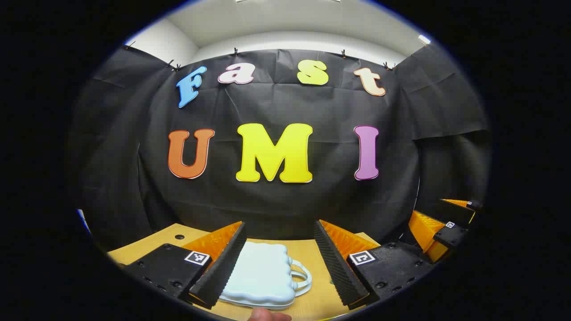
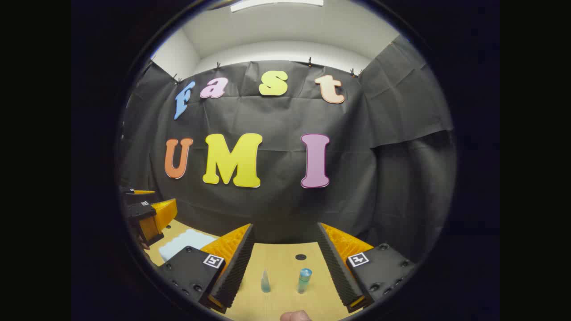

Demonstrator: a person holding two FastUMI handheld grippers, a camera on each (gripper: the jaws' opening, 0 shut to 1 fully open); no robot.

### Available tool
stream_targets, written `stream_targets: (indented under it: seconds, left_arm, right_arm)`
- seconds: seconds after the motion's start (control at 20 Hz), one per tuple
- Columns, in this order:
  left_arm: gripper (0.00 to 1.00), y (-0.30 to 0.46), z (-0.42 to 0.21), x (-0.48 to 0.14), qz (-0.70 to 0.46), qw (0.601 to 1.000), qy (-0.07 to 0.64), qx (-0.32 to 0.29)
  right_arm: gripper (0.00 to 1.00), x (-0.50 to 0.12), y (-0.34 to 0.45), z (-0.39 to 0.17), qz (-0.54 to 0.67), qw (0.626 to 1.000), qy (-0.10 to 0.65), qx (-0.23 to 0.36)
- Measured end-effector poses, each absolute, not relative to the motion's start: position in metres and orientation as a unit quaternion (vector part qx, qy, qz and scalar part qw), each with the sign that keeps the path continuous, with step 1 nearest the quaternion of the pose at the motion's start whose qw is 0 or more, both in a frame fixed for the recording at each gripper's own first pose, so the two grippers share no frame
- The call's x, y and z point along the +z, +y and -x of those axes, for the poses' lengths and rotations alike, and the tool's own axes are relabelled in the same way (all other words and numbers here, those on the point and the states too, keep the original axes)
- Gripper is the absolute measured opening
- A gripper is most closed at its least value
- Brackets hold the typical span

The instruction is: First open the suitcase, pack the skin care products into it, and then close the suitcase.

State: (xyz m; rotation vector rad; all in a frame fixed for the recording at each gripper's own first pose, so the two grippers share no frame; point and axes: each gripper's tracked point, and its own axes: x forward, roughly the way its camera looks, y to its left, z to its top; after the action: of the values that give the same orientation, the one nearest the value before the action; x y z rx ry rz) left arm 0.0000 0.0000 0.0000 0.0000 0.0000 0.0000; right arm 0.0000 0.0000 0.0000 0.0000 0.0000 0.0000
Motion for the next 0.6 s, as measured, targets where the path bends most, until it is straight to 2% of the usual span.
stream_targets:
  seconds: [0.6]
  left_arm:
    - [0.97,-0.0038,-0.0044,-0.0059,-0.001,1.0,0.004,0.017]
  right_arm:
    - [0.82,-0.0029,-0.006,-0.01,-0.002,1.0,0.008,0.017]
